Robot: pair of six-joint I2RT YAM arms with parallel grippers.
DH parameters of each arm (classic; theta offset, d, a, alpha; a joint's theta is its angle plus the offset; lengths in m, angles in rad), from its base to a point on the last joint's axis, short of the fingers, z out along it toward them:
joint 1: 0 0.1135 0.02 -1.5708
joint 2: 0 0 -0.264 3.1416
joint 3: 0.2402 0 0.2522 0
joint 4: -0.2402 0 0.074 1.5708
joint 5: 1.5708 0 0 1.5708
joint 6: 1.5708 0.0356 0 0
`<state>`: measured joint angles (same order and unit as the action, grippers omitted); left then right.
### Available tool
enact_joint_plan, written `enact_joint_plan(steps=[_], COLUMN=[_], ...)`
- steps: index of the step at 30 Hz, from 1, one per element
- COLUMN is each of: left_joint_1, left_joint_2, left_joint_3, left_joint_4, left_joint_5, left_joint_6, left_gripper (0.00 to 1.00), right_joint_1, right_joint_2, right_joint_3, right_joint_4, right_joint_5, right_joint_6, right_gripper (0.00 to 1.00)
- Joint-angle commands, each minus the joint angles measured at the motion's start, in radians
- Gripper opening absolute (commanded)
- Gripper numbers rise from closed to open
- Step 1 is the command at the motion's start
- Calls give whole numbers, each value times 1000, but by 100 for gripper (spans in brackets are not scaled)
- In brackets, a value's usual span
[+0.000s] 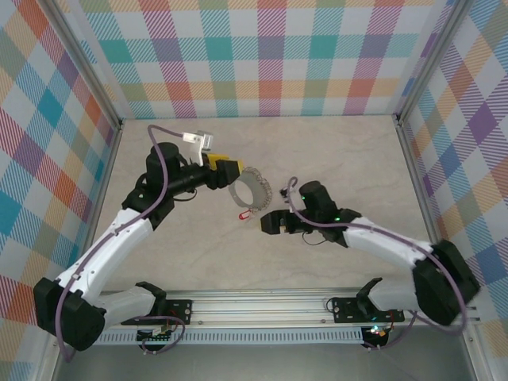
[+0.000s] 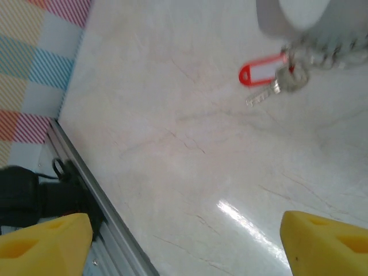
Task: Put the keys on the keyring
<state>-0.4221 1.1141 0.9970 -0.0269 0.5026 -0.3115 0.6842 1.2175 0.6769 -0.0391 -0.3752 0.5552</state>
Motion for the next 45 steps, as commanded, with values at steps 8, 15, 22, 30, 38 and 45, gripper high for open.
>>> enact_joint_plan(steps=[8,15,22,30,38,45], left_joint_1=[7,9,113,292,380,397], left_joint_2=[-194,-280,-283,-170,244,448], left_joint_3=[-123,-306,-476,-654,-689,-593], left_joint_4=[34,157,249,439,850,860], left_joint_5=[-403,-716,-847,-704,-575,-424], left_joint_6=[59,284,393,378,308,354], left_gripper=[100,100,100,100,100,100], right_joint_1=[-137,-304,-399,-496,-548,-646], right_joint_2=[-269,-280,-250,-20,186,319], right_joint_3=[190,131,-103,-319,-380,-324], right_joint_4=[-482,-370,8,631,980,982], right_joint_5=[548,894,997,832,602,342], right_joint_6=[-92,-191,-373,-524,-606,-592], right_gripper=[100,100,100,100,100,100])
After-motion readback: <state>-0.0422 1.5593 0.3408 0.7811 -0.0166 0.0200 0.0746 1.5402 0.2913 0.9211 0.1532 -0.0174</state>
